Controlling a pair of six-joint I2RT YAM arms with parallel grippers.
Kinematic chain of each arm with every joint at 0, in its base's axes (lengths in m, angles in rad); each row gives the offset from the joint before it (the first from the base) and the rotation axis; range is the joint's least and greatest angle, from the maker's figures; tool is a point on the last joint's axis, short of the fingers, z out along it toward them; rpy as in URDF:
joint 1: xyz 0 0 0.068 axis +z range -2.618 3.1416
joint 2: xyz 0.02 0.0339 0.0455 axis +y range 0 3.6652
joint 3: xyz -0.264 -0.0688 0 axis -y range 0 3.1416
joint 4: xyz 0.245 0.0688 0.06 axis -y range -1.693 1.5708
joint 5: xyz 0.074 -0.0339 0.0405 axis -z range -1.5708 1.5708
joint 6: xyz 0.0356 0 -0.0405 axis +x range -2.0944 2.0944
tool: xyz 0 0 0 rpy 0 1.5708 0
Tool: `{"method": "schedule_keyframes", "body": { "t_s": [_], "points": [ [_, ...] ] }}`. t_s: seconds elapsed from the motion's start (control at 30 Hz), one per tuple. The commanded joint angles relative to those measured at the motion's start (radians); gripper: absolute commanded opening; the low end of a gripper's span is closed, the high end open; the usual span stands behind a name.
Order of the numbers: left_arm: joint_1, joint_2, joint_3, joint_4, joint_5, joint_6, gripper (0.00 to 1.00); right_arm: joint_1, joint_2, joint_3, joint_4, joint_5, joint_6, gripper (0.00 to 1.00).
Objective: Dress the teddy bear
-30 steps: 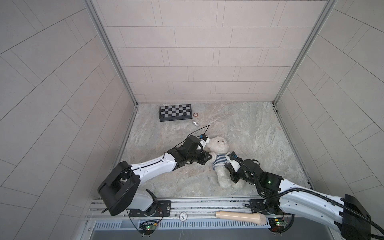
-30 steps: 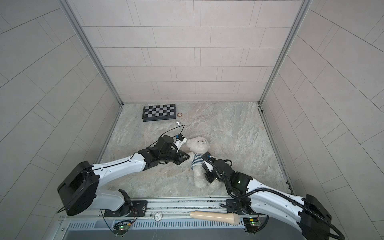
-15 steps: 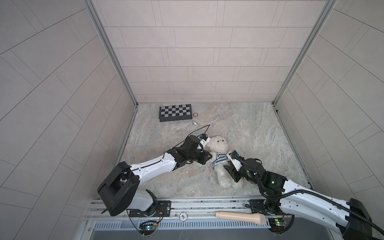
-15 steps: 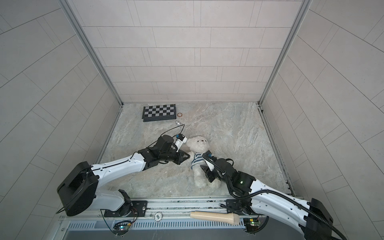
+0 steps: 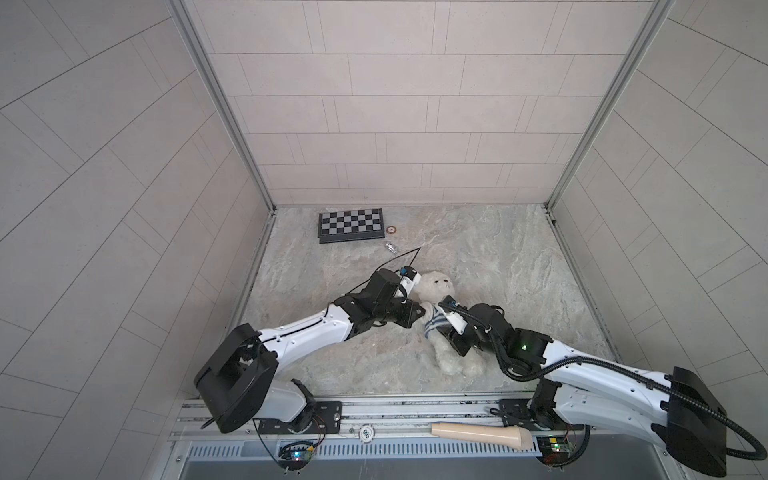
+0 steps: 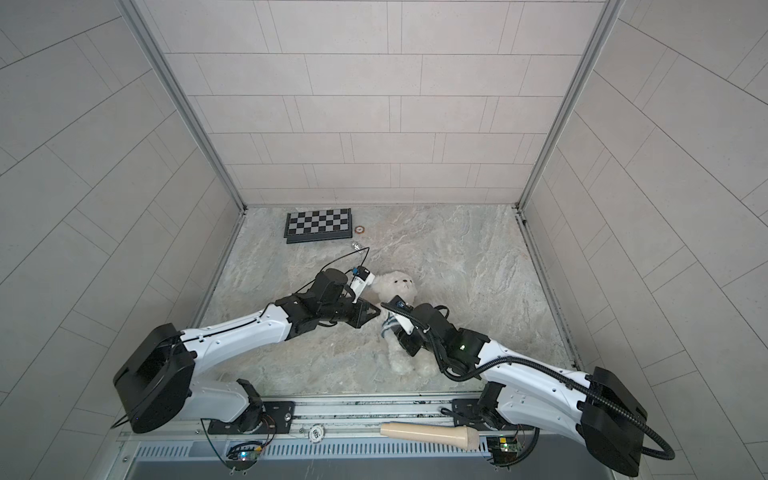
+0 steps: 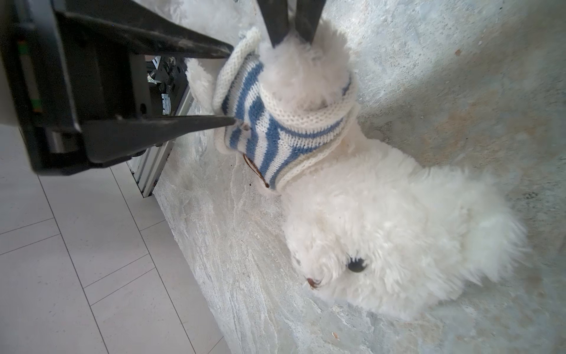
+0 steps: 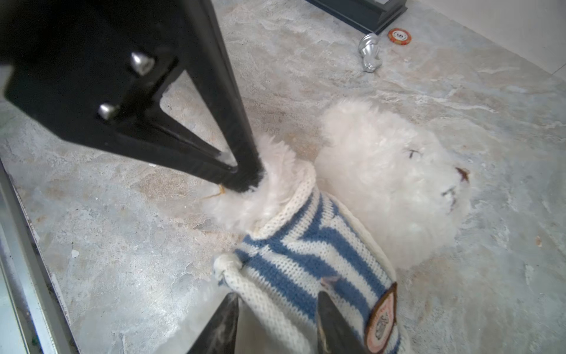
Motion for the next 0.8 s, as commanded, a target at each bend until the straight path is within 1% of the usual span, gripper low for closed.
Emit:
{"method": "schedule_keyframes", "body": {
  "t_s": [0.0,0.07,0.1,0.2,0.27,0.33,0.37,0.5,0.67,0.77],
  "points": [
    [0.007,-0.019,0.038,0.004,0.012,0.014,0.0,-0.002,0.007,0.012,0.035,-0.038,-0.031,0.43],
    [0.007,-0.018,0.04,0.003,0.013,0.014,0.0,-0.002,0.018,0.011,0.038,-0.045,-0.036,0.4],
    [0.007,-0.017,0.04,0.003,0.012,0.014,0.0,-0.002,0.024,0.011,0.04,-0.041,-0.036,0.37],
    [0.007,-0.016,0.04,0.003,0.01,0.013,0.0,-0.005,0.041,0.01,0.045,-0.018,-0.042,0.23],
    [0.007,-0.018,0.04,0.001,0.006,0.011,0.0,-0.005,0.042,0.01,0.048,-0.021,-0.043,0.1],
    [0.007,-0.022,0.044,-0.002,0.0,0.01,0.0,-0.005,0.03,-0.003,0.06,-0.023,-0.045,0.02],
    [0.007,-0.024,0.045,-0.005,-0.005,0.011,0.0,-0.005,0.02,-0.013,0.064,-0.023,-0.043,0.0],
    [0.014,-0.021,0.059,-0.023,-0.018,0.013,0.0,-0.004,-0.03,-0.045,0.055,-0.015,-0.016,0.0],
    [0.036,-0.02,0.069,-0.026,-0.022,0.012,0.0,-0.004,-0.113,-0.088,0.013,0.063,0.059,0.0],
    [0.045,-0.015,0.072,-0.025,-0.032,0.013,0.0,-0.004,-0.137,-0.112,0.011,0.072,0.094,0.0]
  ]
}}
